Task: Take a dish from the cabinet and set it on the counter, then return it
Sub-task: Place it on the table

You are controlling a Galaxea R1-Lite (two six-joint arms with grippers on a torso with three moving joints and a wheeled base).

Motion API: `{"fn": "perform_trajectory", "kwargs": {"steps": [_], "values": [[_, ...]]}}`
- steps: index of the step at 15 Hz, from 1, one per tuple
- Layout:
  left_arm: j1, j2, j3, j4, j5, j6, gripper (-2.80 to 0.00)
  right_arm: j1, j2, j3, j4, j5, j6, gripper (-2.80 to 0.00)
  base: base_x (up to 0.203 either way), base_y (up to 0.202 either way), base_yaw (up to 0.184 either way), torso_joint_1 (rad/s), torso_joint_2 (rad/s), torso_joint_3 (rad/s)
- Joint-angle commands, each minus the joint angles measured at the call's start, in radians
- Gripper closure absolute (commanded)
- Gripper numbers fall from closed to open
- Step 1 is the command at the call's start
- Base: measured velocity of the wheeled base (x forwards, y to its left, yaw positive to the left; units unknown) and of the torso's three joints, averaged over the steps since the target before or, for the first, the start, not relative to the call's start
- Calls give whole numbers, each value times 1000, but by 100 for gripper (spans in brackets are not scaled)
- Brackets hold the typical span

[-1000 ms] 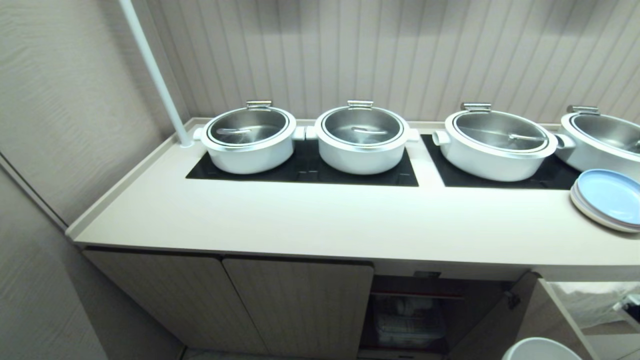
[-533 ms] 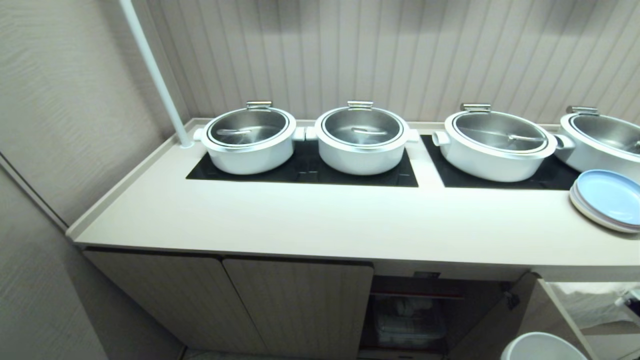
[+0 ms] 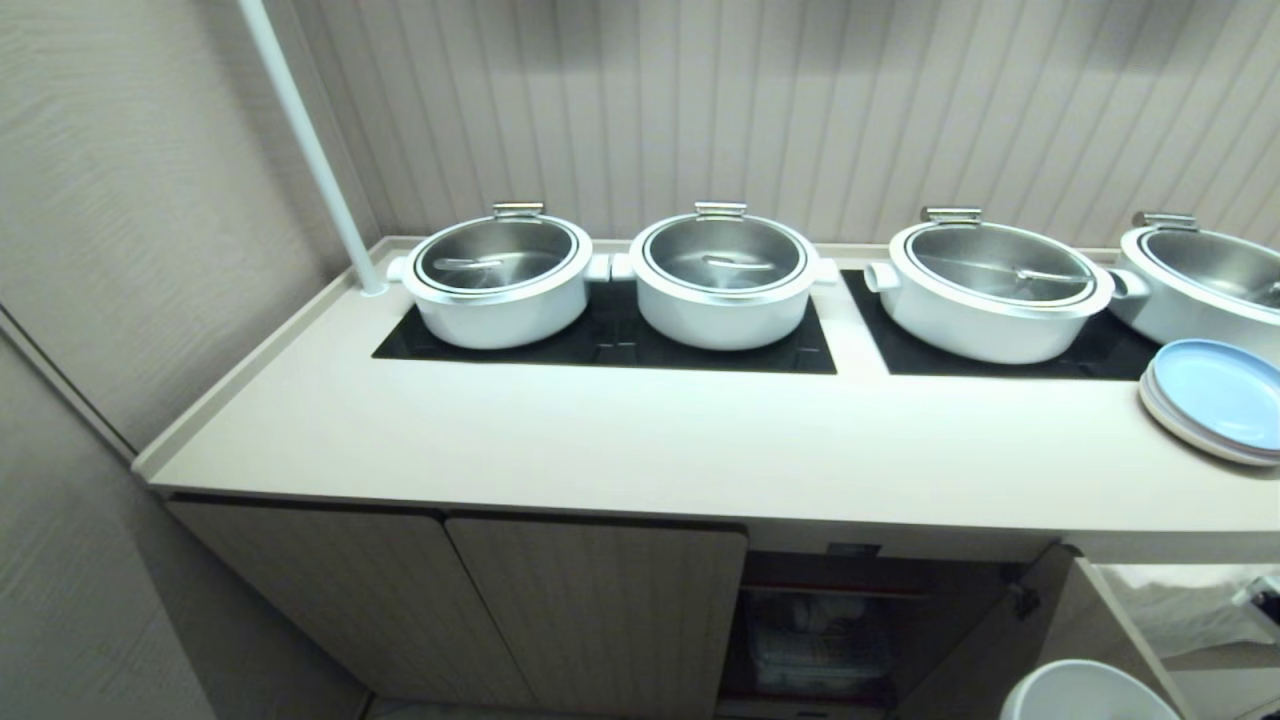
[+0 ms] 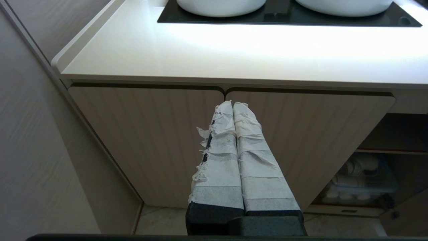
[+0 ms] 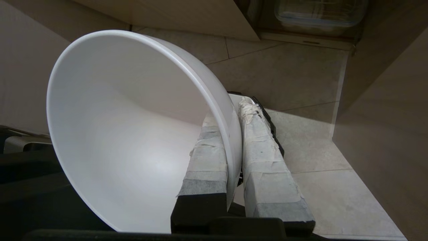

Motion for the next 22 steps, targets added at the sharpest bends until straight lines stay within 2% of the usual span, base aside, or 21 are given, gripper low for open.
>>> {"fn": "perform_trajectory", "kwargs": {"steps": [1, 6, 10, 16, 22], "values": [[0, 0, -1, 0, 0, 0, 0, 7, 1, -20, 10, 2, 0, 0, 0, 0, 0, 0, 0, 0], [0, 0, 0, 0, -1, 0, 0, 10, 59, -149, 129, 10, 3, 0, 0, 0, 0, 0, 0, 0], [0, 0, 0, 0, -1, 0, 0, 10, 186, -265, 132, 3, 0, 0, 0, 0, 0, 0, 0, 0], [0, 0, 0, 0, 0, 0, 0, 0, 442, -557, 135, 4, 13, 0, 0, 0, 0, 0, 0, 0], [0, 0, -1, 0, 0, 0, 0, -3, 702, -852, 137, -3, 134, 0, 0, 0, 0, 0, 0, 0]]}}
